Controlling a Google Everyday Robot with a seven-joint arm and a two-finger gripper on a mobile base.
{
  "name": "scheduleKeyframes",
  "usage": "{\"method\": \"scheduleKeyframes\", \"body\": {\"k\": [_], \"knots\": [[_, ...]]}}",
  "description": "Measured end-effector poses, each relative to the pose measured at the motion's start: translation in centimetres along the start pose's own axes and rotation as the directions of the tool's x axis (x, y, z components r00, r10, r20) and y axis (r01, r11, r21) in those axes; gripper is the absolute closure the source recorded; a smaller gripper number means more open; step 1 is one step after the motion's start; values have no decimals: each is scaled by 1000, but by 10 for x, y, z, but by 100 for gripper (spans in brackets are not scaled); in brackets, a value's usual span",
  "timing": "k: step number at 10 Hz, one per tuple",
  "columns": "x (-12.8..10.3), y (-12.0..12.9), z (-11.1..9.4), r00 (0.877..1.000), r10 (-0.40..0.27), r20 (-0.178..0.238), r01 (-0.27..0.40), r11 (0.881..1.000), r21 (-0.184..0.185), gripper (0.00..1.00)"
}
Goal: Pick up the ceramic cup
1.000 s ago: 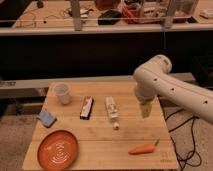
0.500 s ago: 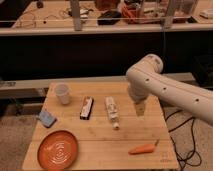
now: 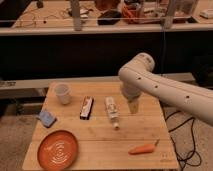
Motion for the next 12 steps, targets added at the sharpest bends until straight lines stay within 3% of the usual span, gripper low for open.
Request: {"method": "scheduleKeyframes", "body": {"k": [6,10,12], "knots": [[-25,-23,0,996,-86,-10,86,996,25,20],[-64,-49,1,987,-159,-11,159,986,50,20],[-70,-54,2,983,-185,-14,185,981,57,20]]}}
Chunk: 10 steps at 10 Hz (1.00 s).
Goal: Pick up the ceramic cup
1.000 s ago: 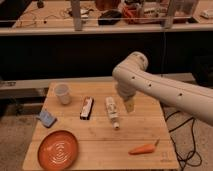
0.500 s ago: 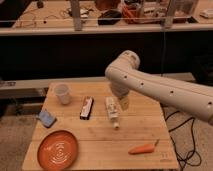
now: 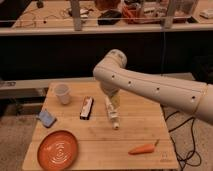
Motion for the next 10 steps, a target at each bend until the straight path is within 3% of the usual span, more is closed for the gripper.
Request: {"method": "scheduleKeyframes", "body": {"k": [4,6,10], "knots": [[-15,-18,4,998,-60,12,60,998,21,20],[-34,-37,9,994,-104,14,104,994,33,20],[-49,-53,16,986,-167,16,166,984,59,20]]}}
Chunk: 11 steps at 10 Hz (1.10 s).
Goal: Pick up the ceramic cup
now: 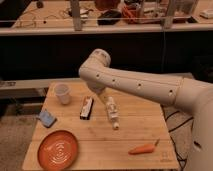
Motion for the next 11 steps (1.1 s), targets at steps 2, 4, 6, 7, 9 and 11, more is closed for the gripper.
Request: {"method": "scheduleKeyframes", "body": {"k": [2,4,6,7,9,11], "knots": [[-11,-13,6,1000,-31,7,31,999,13,20],[-16,-21,12,998,-64,9,63,998,23,20],[-19,-26,16,996,-88,13,87,996,37,20],[-19,-28,18,995,-97,12,96,994,42,20],[-30,-38,21,992,-125,17,124,991,56,20],[-29,-40,23,988,-152,19,150,986,67,20]]}}
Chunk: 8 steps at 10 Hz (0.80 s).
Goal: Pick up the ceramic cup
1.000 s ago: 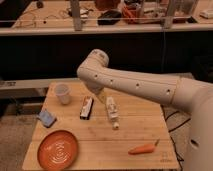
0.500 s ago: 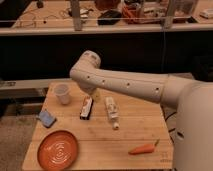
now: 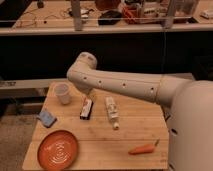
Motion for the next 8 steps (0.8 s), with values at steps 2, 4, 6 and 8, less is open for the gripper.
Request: {"method": "scheduleKeyframes", "body": {"k": [2,4,6,8], "knots": [[-6,-7,3,1000,-28,7,28,1000,12,20],[-4,-9,5,999,-49,10,49,998,26,20],[-7,-14,8,997,-77,18,76,996,39,20],[-9,-18,11,995,-101,25,100,994,54,20]]}}
